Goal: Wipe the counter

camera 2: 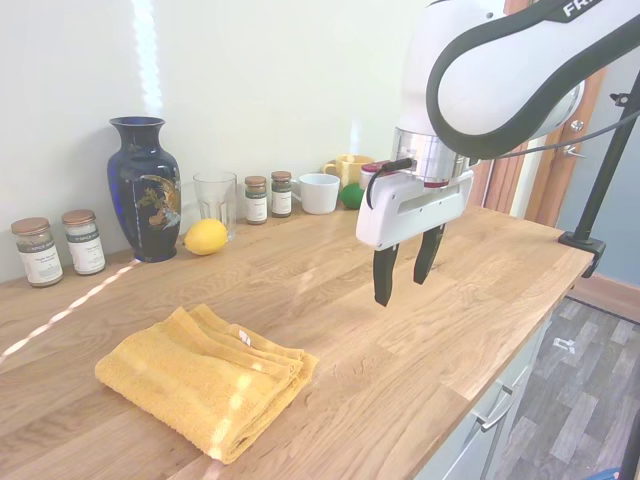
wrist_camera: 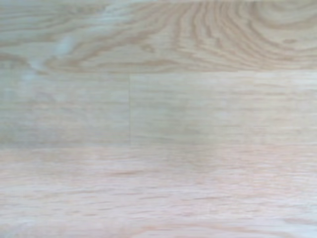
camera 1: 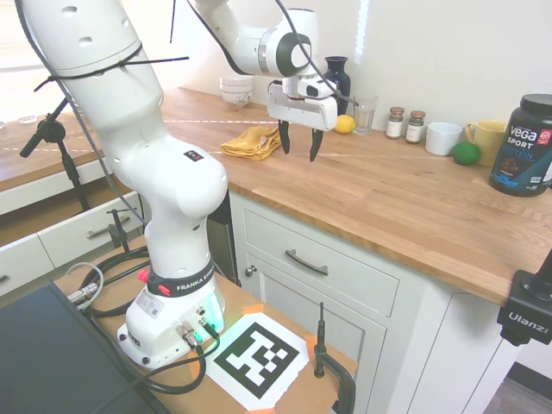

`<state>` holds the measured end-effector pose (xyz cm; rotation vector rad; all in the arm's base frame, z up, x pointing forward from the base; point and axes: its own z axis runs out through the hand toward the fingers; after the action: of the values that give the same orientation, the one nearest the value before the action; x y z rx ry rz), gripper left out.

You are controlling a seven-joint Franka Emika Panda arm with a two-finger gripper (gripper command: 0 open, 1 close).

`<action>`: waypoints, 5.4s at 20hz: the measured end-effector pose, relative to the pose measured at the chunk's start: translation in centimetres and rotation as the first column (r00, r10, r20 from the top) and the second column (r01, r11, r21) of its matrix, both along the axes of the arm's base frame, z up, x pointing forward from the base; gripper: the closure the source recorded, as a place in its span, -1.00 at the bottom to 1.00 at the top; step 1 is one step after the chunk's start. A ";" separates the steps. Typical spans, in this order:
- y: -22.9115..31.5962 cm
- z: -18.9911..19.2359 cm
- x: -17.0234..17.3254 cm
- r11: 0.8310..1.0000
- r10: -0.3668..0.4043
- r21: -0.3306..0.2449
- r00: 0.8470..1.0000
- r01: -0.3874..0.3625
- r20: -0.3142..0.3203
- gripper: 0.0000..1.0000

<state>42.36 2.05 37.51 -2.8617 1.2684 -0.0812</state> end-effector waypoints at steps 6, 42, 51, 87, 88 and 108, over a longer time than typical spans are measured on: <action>-3.8 0.0 -0.1 0.999 0.038 -0.005 0.999 -0.038 -0.005 -1.00; 18.8 3.2 7.9 0.966 0.246 -0.073 0.969 -0.247 -0.019 -1.00; 22.0 2.3 10.4 0.960 0.267 -0.077 0.963 -0.268 -0.026 -1.00; 24.2 -4.0 15.0 0.964 0.251 -0.074 0.965 -0.256 -0.073 1.00; 24.2 -4.0 15.0 0.964 0.251 -0.074 0.965 -0.256 -0.073 1.00; 23.6 -4.0 15.3 0.964 0.251 -0.076 0.965 -0.257 -0.070 1.00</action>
<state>57.67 25.64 33.54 -3.0940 0.9140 -0.0477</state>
